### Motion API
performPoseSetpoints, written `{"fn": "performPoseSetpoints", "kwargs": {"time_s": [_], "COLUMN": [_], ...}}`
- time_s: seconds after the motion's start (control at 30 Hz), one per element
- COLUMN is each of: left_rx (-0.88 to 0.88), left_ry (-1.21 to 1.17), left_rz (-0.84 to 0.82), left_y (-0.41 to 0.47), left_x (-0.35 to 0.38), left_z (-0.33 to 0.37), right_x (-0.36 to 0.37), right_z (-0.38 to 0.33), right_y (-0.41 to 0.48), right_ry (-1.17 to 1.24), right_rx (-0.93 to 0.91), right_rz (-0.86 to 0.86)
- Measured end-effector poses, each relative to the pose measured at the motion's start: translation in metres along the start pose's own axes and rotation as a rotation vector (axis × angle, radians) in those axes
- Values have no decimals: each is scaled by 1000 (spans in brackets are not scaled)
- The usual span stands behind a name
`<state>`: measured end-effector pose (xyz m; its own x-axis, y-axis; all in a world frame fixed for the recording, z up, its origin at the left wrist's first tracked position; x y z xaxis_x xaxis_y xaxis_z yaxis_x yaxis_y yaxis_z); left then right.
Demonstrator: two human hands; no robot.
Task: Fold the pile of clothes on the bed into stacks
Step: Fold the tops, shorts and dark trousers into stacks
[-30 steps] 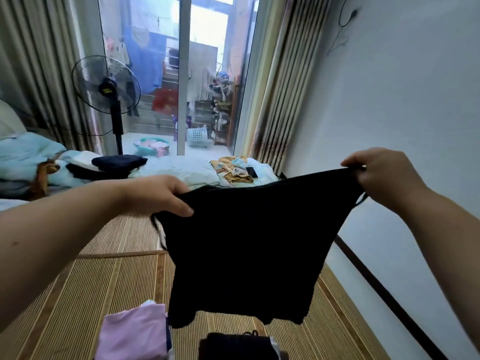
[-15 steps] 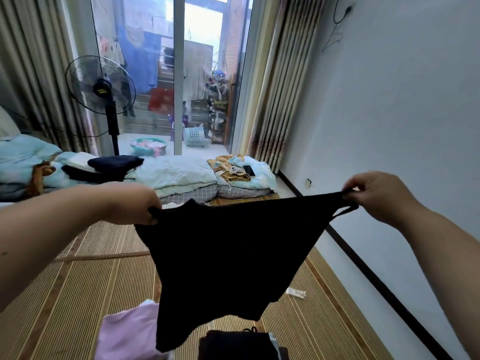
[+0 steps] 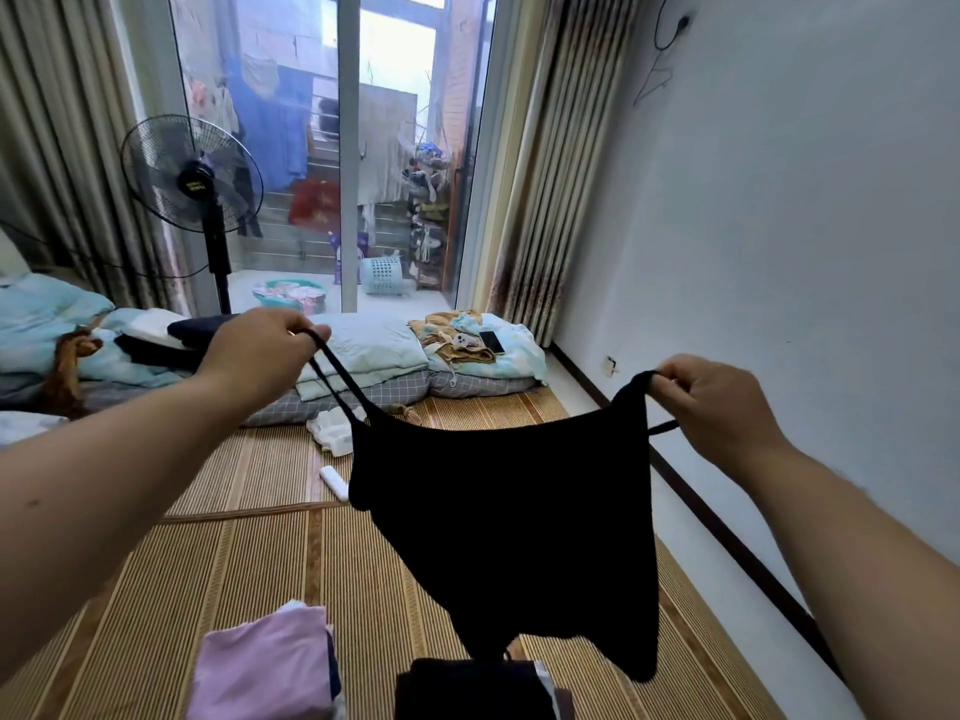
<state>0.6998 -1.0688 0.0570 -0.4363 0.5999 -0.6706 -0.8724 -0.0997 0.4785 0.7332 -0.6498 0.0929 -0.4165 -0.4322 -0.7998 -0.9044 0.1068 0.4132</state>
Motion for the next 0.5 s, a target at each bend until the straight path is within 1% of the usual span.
{"fn": "performPoseSetpoints", "kwargs": {"time_s": [0.03,0.1,0.13,0.2,0.27,0.3,0.33,0.4,0.43,0.5], "left_rx": [-121,-415,-507,-582,-594,-595,-590,-568,-552,-517], "left_ry": [-185,-598,-729,-865,-959,-1017,-1079,-1170,-1192,-1194], "left_rz": [-11,-95,-154,-230,-267,-262,-250,-219,-211,-220], "left_y": [-3,-15,-22,-29,-31,-31,-30,-28,-26,-23], "left_x": [6,27,36,48,54,55,54,49,46,42], "left_z": [-2,-2,3,12,20,23,27,34,36,40], "right_x": [3,8,11,6,-7,-11,-10,4,10,14], "right_z": [-3,-8,-9,-5,6,14,24,36,36,32], "right_y": [-1,-5,-7,-9,-9,-9,-10,-16,-19,-22], "right_ry": [-37,-161,-238,-303,-209,-97,80,535,721,1009], "right_rx": [-28,-121,-162,-158,-8,111,249,501,571,638], "right_rz": [-33,-84,-83,-13,96,110,79,-47,-95,-128]}}
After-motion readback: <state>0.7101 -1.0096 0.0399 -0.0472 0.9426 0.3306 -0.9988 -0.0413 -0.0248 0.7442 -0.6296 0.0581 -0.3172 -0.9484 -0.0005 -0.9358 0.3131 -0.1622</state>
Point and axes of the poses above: each hand's wrist, its own y-axis towards the middle knuckle, its own x-axis out of the palm, z = x × y, the point moved 8 cm from there along y, towards the middle knuckle, and after that the axes turned 9 degrees about x, right-handed, at the moved point
